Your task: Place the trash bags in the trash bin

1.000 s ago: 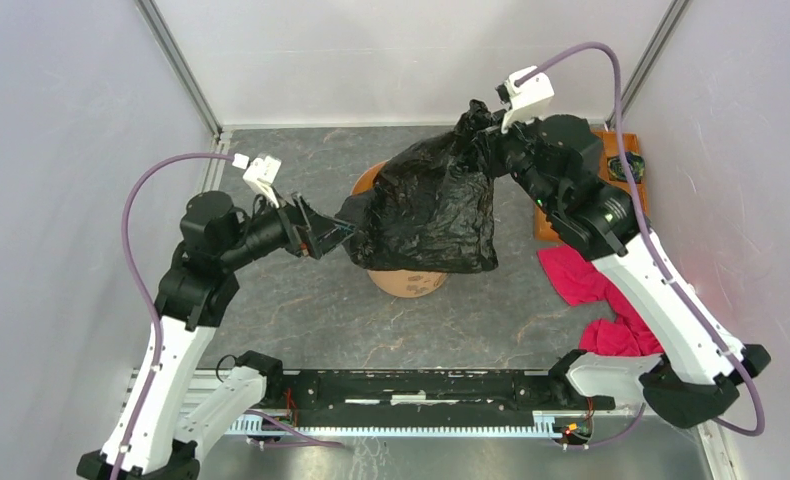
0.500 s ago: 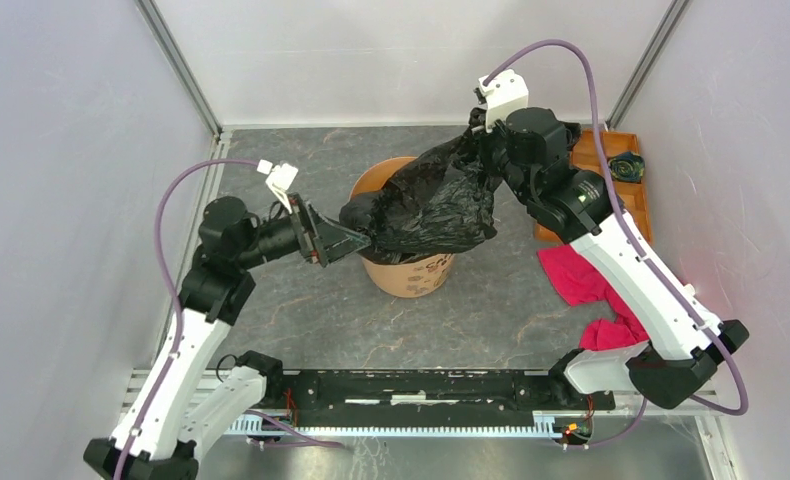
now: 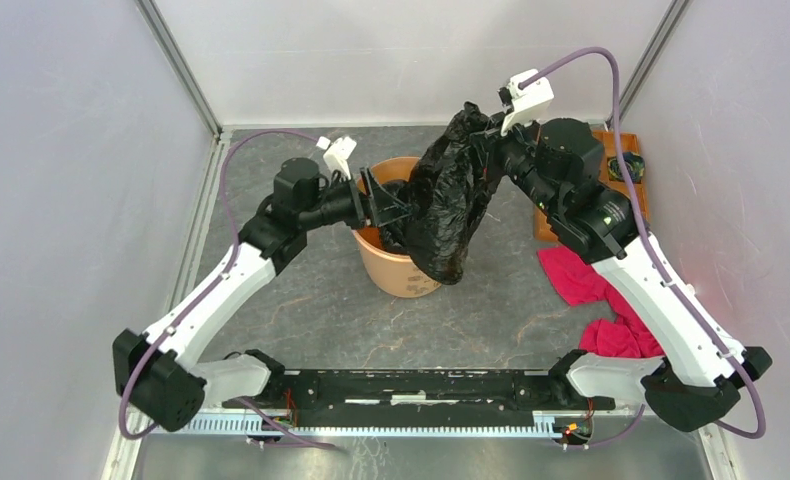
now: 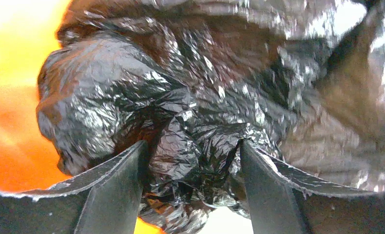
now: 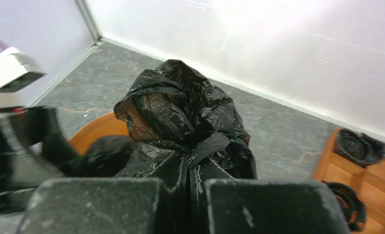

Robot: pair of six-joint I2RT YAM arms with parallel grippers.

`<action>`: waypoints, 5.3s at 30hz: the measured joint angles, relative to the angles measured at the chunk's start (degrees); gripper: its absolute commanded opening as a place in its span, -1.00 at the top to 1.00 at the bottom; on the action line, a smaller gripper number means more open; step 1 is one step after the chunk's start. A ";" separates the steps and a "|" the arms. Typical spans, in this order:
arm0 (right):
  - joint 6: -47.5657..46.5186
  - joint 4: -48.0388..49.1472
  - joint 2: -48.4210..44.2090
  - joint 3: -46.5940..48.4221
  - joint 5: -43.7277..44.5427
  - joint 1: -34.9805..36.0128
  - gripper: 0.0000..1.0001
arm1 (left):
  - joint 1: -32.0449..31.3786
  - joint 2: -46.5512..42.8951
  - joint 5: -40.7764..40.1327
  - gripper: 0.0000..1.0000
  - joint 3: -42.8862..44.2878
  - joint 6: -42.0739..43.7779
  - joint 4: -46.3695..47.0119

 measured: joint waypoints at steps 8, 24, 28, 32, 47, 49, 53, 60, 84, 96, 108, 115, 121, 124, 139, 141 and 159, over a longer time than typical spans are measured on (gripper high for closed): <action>4.61 2.69 0.00 -6.40 -8.72 0.00 0.99 | -0.44 8.63 -6.49 -0.91 4.61 -0.07 -2.51; 8.02 4.31 0.24 -11.47 -14.56 0.00 0.99 | -0.66 -9.81 -9.81 -0.92 10.86 11.67 -16.35; 8.44 4.42 0.90 -11.65 -15.76 0.00 0.99 | -0.66 -10.19 -11.98 -0.92 11.52 11.98 -19.63; 8.46 4.42 1.46 -11.65 -16.48 0.00 0.99 | -0.66 -9.42 -13.07 -1.00 11.54 11.85 -21.53; 14.62 10.32 12.61 -11.65 -22.73 0.02 0.99 | -3.39 -7.50 -1.44 -0.88 6.88 5.88 -10.93; 14.91 12.41 13.53 -11.63 -22.67 0.02 0.99 | -3.76 -7.78 -2.47 -0.80 6.34 5.90 -12.04; 14.34 12.15 16.46 -11.54 -21.40 0.02 0.99 | -3.91 -7.56 -7.50 -0.57 7.98 6.08 -17.03; 9.60 5.14 18.25 -2.89 -17.35 0.04 0.99 | -3.87 -3.23 -9.07 -1.00 14.34 6.91 -20.33; 8.72 4.37 15.96 -0.50 -18.69 0.04 0.99 | -11.96 9.03 -22.14 -0.38 24.44 11.28 -27.78; 9.22 4.35 15.96 -0.50 -19.61 0.04 0.71 | -11.96 12.35 -22.18 0.66 24.98 10.40 -24.09; 8.11 -1.38 15.08 1.07 -18.60 -0.52 -0.39 | -11.96 7.39 -27.65 0.96 21.07 8.00 -21.81; 8.13 -6.12 12.79 5.27 -18.38 -2.40 -0.96 | -11.96 3.78 -29.94 0.96 21.05 6.34 -21.51; 9.25 -7.54 7.41 5.11 -13.42 -2.29 -0.96 | -11.96 2.23 -29.97 0.96 19.65 5.44 -20.92; 14.97 -3.58 0.55 -3.02 -11.52 -2.12 -0.96 | -11.96 1.62 -30.01 0.96 19.02 5.25 -20.87; 27.74 6.05 0.44 -15.30 -8.94 11.08 -0.68 | -11.96 -1.18 -29.86 0.96 15.98 4.02 -15.98; 27.23 5.57 1.92 -14.58 -6.54 12.31 -0.57 | -11.96 -1.25 -29.70 0.96 15.56 3.91 -15.63; 18.34 1.90 6.84 -11.65 10.51 17.35 1.00 | -11.96 -4.04 -33.20 0.96 13.62 3.06 -15.67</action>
